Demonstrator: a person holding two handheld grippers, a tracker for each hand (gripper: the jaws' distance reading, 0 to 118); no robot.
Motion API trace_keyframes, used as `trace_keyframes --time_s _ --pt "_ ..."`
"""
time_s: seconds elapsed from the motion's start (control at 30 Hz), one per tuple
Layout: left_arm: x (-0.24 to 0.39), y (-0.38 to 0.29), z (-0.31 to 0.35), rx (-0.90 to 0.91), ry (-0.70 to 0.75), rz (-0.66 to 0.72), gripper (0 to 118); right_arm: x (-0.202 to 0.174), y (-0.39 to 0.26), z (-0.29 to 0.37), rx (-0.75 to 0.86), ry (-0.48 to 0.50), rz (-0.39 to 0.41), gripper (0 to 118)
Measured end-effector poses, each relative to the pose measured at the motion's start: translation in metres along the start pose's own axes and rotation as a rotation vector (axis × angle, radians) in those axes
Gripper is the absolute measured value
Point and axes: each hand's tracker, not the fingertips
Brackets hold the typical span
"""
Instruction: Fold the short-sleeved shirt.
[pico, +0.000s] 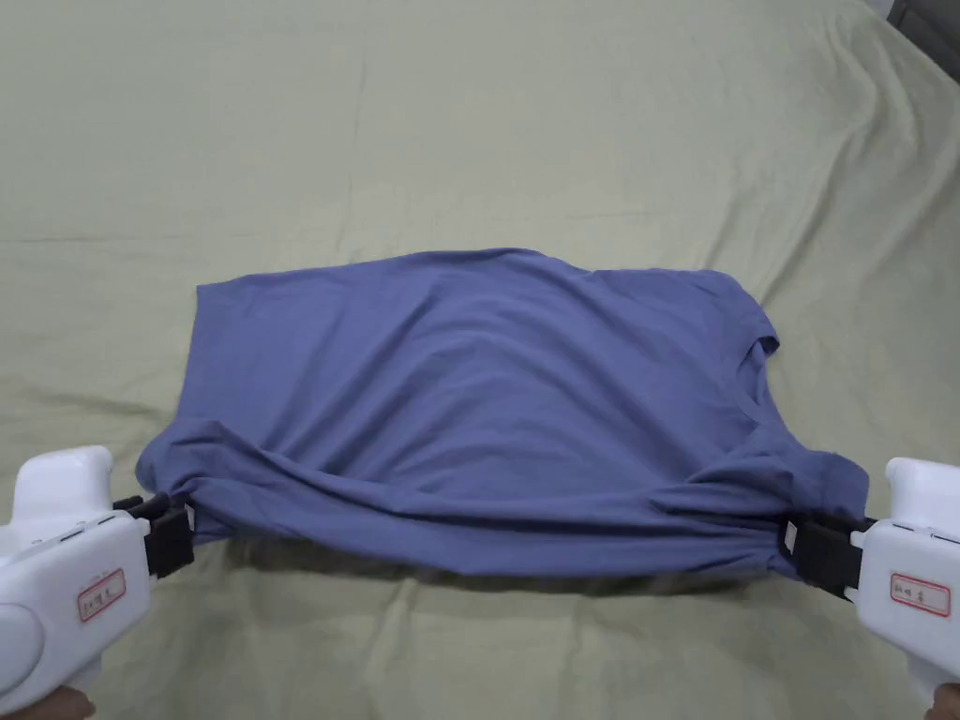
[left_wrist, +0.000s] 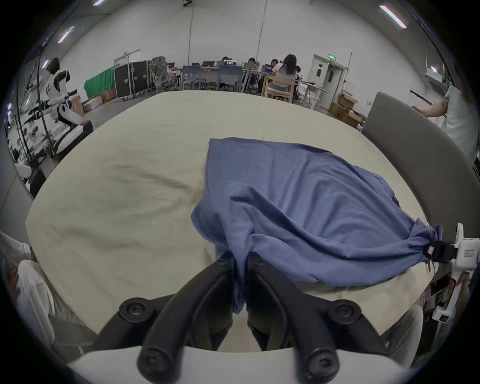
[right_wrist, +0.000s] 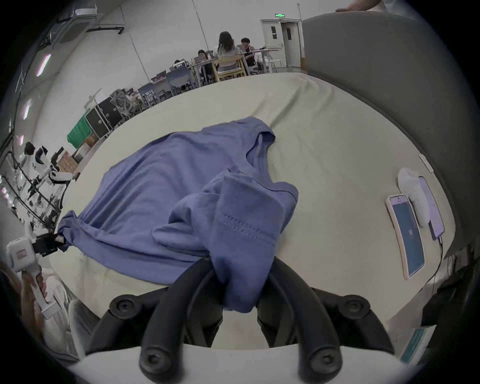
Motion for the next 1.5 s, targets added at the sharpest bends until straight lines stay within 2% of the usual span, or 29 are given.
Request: trace_keyframes --time_s 0.1,0.3,0.47,0.5,0.53,0.57,0.6,0.7,0.77,0.83,1.03,1.1,1.13,1.17,1.2,1.23,1.27,1.37,1.5 --pt "-0.001 -0.015 0.000 -0.033 0.031 -0.012 7 0.002 -0.010 -0.006 -0.029 -0.017 0.000 24" --pt "0.004 -0.035 -0.016 -0.116 0.071 -0.045 7 -0.013 -0.020 -0.032 -0.094 -0.141 0.105 24" --pt "0.010 -0.033 -0.017 -0.105 0.094 -0.104 7 -0.018 -0.023 -0.038 -0.095 -0.166 0.137 26" --pt "0.009 -0.032 -0.018 -0.117 0.087 -0.098 10 -0.018 -0.024 -0.039 -0.095 -0.184 0.150 33" --pt "0.008 -0.030 -0.019 -0.141 0.088 -0.079 27 -0.018 -0.025 -0.040 -0.109 -0.200 0.163 51" --pt "0.007 -0.030 -0.021 -0.177 0.090 -0.050 78 -0.016 -0.026 -0.041 -0.147 -0.204 0.171 95" --pt "0.005 -0.029 -0.022 -0.220 0.099 -0.030 107 -0.014 -0.027 -0.041 -0.156 -0.190 0.173 116" --pt "0.001 -0.025 -0.007 -0.158 0.066 0.043 108 -0.011 -0.028 -0.022 -0.091 -0.166 0.138 118" --pt "0.002 -0.021 0.004 -0.146 0.093 0.036 108 -0.015 -0.022 -0.011 -0.069 -0.199 0.131 118" --pt "0.008 -0.010 0.020 -0.105 0.119 0.017 108 -0.024 -0.011 0.010 0.018 -0.205 0.135 118" --pt "0.047 0.025 0.100 0.283 0.162 -0.079 108 -0.070 0.025 0.081 0.353 -0.161 0.125 118" --pt "0.060 0.031 0.114 0.330 0.271 -0.128 107 -0.086 0.027 0.097 0.457 -0.134 0.151 114" --pt "0.065 0.033 0.117 0.326 0.327 -0.137 103 -0.093 0.026 0.103 0.497 -0.118 0.166 108" --pt "0.067 0.032 0.116 0.339 0.321 -0.149 83 -0.097 0.025 0.105 0.515 -0.109 0.175 90" --pt "0.067 0.031 0.116 0.339 0.309 -0.138 45 -0.102 0.025 0.104 0.501 -0.103 0.178 69" --pt "0.068 0.029 0.115 0.333 0.288 -0.123 0 -0.106 0.024 0.101 0.504 -0.103 0.173 34" --pt "0.068 0.031 0.116 0.329 0.262 -0.111 0 -0.109 0.023 0.098 0.519 -0.099 0.171 3" --pt "0.058 0.029 0.092 0.312 0.254 -0.109 0 -0.111 0.030 0.087 0.467 -0.036 0.191 3" --pt "0.043 0.052 0.077 0.291 0.255 -0.091 0 -0.111 0.036 0.074 0.448 -0.032 0.175 3"
